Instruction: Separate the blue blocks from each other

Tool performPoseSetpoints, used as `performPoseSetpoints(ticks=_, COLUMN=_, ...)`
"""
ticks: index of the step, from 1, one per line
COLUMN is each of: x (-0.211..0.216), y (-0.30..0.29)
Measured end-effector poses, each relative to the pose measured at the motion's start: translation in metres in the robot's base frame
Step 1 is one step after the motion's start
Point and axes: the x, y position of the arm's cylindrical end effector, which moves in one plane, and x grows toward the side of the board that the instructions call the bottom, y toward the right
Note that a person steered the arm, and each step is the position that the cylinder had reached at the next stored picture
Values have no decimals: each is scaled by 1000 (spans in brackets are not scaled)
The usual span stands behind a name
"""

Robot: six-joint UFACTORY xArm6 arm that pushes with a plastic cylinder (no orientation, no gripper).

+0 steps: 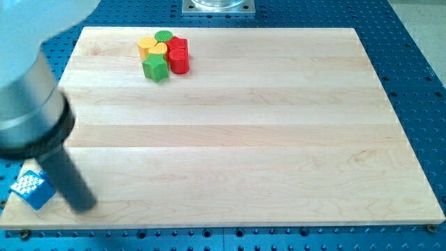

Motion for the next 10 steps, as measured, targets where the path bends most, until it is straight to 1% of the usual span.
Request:
performPoseSetpoints(ticks=1, x=1, y=-18)
performPoseSetpoints(ticks=3, x=0, y=-84)
performPoseSetpoints(ticks=4, x=-3, y=-99)
performPoseSetpoints(ticks=5, x=-11, y=-41)
performPoseSetpoints(ticks=6, x=-53, y=14)
performPoseSetpoints(ticks=7, x=-19, y=-9)
performPoseSetpoints(ticks=8, x=-6, y=-52)
performPoseSetpoints(ticks=9, x=-81, y=-47)
performPoseSetpoints(ticks=10, x=-107, y=-10)
